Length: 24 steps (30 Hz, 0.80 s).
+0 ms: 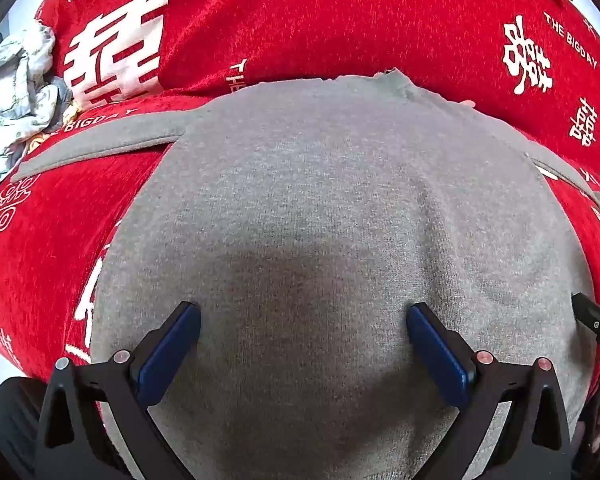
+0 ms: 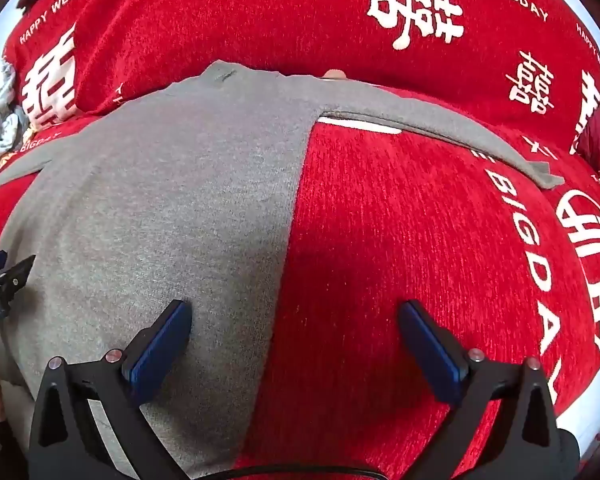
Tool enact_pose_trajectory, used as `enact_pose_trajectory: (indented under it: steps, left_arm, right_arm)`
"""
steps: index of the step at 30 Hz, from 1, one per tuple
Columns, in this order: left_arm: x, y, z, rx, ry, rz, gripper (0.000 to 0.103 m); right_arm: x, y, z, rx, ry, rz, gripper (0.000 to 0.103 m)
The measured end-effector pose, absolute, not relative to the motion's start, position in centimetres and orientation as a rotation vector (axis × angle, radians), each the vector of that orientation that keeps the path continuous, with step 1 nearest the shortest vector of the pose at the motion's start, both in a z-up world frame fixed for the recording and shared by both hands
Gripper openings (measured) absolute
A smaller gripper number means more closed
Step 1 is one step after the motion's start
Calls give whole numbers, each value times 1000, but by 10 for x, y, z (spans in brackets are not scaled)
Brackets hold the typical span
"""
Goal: Fold small clothes
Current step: 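Position both grippers over the spread grey sweater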
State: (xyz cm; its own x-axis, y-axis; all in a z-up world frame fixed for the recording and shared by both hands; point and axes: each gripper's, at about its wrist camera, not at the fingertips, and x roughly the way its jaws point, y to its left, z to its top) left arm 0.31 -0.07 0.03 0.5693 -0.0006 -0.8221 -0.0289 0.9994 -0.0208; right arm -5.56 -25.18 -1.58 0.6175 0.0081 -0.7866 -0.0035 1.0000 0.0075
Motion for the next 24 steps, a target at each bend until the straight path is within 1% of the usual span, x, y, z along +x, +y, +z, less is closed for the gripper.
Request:
enact_pose_trajectory:
  steps: [4,9,12,19,21,24]
  left_arm:
    - [2,-2,0,-31,960,29,103]
    - [-2,-3,-7,-38,935,26,103]
    - [-3,-3,-6,-38,924,31,103]
    - [5,-4,5,-20,1003,43,103]
    - [5,-10,16,16,1003,39,103]
    - [5,-17,34,15,946,8,103]
  right_arm:
    - [-57,-257,-18,2,883,9,103]
    - [-60,-251,-14,-5,916,13,103]
    - [-56,-251,-13,-5,897,15,103]
    - [-59,-251,-13,15,880,18,103]
    - [-57,-251,-14,16,927,26,103]
    - [-48,-254,-11,29,1003,20,103]
